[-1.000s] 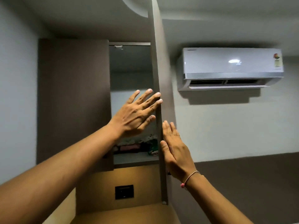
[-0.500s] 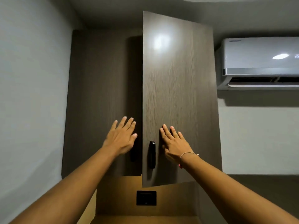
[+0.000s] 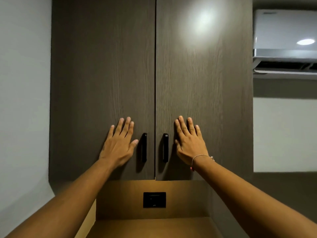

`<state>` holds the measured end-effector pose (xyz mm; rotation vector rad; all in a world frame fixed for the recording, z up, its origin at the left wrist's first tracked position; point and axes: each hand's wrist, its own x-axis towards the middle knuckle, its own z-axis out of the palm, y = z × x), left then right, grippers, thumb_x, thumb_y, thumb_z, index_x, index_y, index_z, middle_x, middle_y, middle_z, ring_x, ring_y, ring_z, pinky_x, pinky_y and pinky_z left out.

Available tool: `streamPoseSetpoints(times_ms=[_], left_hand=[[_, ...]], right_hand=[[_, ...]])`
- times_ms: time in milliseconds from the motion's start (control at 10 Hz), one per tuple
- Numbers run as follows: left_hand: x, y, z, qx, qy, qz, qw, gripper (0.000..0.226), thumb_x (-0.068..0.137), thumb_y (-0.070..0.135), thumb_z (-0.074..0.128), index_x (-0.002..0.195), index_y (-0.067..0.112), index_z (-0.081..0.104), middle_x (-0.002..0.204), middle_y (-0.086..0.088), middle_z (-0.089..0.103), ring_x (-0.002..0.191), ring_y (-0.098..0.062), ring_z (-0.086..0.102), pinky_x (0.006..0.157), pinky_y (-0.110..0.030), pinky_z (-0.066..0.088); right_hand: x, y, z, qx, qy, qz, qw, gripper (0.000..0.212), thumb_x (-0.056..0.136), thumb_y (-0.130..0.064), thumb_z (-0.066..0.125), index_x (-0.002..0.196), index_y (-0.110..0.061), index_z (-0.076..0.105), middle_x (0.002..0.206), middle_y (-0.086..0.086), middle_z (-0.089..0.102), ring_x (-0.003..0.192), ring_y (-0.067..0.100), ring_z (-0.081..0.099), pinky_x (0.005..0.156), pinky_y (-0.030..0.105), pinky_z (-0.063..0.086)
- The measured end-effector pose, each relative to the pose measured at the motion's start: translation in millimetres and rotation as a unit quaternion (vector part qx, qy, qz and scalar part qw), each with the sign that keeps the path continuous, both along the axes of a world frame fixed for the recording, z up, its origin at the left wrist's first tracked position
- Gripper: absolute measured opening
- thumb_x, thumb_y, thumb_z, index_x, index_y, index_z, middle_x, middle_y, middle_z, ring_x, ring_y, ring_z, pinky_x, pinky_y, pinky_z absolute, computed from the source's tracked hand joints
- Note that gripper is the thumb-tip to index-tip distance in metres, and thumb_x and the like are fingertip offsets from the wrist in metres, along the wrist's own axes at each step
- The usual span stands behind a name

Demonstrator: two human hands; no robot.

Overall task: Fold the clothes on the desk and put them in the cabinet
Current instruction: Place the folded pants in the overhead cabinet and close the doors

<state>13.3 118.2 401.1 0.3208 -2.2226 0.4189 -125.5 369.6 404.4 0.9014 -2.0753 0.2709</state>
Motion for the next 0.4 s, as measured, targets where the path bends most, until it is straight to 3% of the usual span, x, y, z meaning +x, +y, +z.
streamPoseSetpoints(times_ms=[200, 300, 400], left_hand=[[-6.5, -5.0, -3.8, -0.006, 0.020, -0.017, 1.000, 0.070, 0.098, 0.052, 0.014, 0.150, 0.017, -0.017, 0.158, -0.005, -0.024, 0.145, -0.023, -0.024, 0.118, -0.045, -0.011], [-1.3, -0.5, -6.1, -0.013, 0.030, -0.021, 0.999, 0.072, 0.096, 0.054, 0.019, 0.153, 0.016, -0.005, 0.162, -0.007, -0.010, 0.149, -0.026, -0.010, 0.120, -0.049, 0.004], [14.4, 11.3, 12.3, -0.008, 0.037, -0.032, 0.999, 0.070, 0.094, 0.055, 0.026, 0.151, 0.014, 0.020, 0.160, -0.010, 0.018, 0.146, -0.029, 0.020, 0.113, -0.051, 0.027]], right_hand=[[-1.8, -6.1, -2.5, -0.010, -0.010, -0.006, 1.000, 0.072, 0.098, -0.041, 0.028, 0.150, -0.026, -0.020, 0.157, -0.003, -0.028, 0.145, 0.027, -0.026, 0.120, 0.047, -0.008], [8.3, -2.9, 5.3, 0.001, -0.040, 0.004, 0.999, 0.073, 0.099, -0.040, 0.032, 0.151, -0.025, -0.017, 0.158, -0.001, -0.026, 0.146, 0.028, -0.023, 0.121, 0.048, -0.007], [36.6, 9.8, 23.2, -0.017, -0.114, 0.060, 0.992, 0.073, 0.099, -0.037, 0.041, 0.153, -0.023, -0.005, 0.162, 0.001, -0.014, 0.149, 0.027, -0.011, 0.120, 0.053, -0.005]])
